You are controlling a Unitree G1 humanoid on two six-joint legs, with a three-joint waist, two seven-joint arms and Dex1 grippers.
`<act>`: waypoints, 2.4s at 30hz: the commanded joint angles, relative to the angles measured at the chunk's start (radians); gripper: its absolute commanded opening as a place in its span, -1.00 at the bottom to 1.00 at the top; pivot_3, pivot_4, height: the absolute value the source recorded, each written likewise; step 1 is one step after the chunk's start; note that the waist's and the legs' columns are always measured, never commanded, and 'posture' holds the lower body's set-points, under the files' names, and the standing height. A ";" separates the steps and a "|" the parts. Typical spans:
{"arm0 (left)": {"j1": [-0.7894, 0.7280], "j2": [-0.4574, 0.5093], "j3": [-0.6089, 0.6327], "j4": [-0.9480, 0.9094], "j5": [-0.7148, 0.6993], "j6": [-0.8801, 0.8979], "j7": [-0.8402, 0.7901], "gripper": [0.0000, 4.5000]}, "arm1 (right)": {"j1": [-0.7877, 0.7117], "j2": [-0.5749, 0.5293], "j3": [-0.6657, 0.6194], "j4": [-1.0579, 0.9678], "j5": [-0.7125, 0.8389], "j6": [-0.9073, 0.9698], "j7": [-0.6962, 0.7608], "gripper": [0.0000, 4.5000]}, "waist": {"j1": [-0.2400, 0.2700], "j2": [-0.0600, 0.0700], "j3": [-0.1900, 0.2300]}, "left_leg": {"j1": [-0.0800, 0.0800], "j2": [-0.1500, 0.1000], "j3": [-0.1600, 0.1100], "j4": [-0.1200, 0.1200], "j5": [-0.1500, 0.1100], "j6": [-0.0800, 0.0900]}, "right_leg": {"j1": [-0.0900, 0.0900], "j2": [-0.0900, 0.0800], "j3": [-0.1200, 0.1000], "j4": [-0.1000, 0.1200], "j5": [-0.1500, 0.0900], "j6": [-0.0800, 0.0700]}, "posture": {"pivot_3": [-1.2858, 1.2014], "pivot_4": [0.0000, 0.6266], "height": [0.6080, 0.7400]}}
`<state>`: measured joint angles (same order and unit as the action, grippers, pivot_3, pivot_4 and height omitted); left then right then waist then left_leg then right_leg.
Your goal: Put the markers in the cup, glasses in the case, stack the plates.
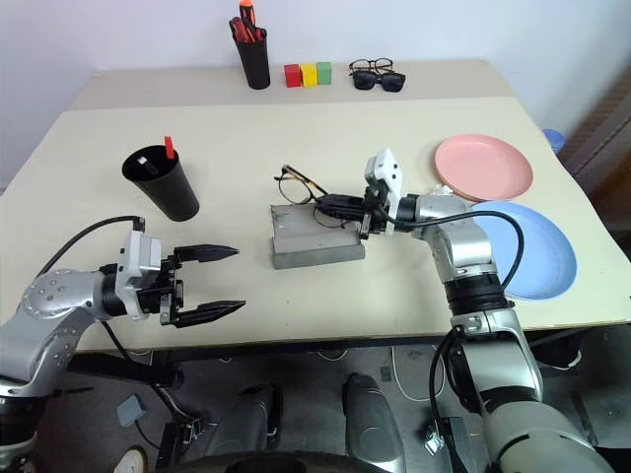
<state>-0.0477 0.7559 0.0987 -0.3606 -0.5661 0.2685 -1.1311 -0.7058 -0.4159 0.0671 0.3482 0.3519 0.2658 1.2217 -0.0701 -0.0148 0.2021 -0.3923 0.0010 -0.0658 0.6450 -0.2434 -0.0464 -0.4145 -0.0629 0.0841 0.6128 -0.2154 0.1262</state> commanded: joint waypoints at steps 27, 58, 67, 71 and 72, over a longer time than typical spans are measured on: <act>0.049 0.040 0.101 0.024 -0.040 -0.046 -0.073 0.94 | 0.009 -0.100 0.087 0.133 -0.179 -0.240 0.087 0.29 | 0.000 0.000 0.000 | 0.000 0.000 0.000 0.000 0.000 0.000 | 0.000 0.000 0.000 0.000 -0.001 -0.001 | 0.03 -0.52 1.00; -0.846 -0.235 -0.303 0.820 0.493 -0.158 0.188 -0.99 | 1.075 -0.333 -0.711 -0.700 0.195 0.009 -0.075 1.00 | 0.027 -0.006 0.002 | -0.001 0.000 0.001 0.002 -0.001 0.000 | 0.001 0.000 0.000 -0.002 -0.004 0.005 | 0.03 -0.52 1.00; -1.104 -0.350 -0.447 1.296 0.717 -0.487 0.173 -0.99 | 1.155 -0.281 -0.727 -0.777 0.213 -0.004 -0.152 1.00 | 0.029 -0.008 0.003 | -0.005 0.000 0.001 0.000 -0.001 0.000 | -0.001 0.000 0.000 -0.005 -0.004 0.005 | 0.03 -0.52 1.00; -1.178 -0.416 -0.465 1.469 0.763 -0.563 0.155 -0.99 | 1.165 -0.272 -0.733 -0.797 0.209 -0.015 -0.180 1.00 | 0.031 -0.008 0.003 | -0.014 -0.001 0.000 0.002 -0.001 0.001 | -0.009 0.000 -0.001 -0.006 -0.004 0.006 | 0.03 -0.52 1.00; -1.188 -0.427 -0.463 1.497 0.766 -0.571 0.144 -0.99 | 1.166 -0.271 -0.733 -0.801 0.207 -0.019 -0.186 1.00 | 0.032 -0.008 0.003 | -0.016 -0.001 0.000 0.002 -0.001 0.001 | -0.010 0.000 -0.001 -0.005 -0.003 0.006 | 0.03 -0.52 1.00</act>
<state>-1.1963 0.3381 -0.3708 1.1097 0.1884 -0.2690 -0.9701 0.4586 -0.6926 -0.6326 -0.4152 0.5462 0.2737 1.0479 -0.0382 -0.0229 0.2048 -0.4082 0.0000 -0.0660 0.6469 -0.2443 -0.0458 -0.4252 -0.0635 0.0833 0.6075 -0.2184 0.1324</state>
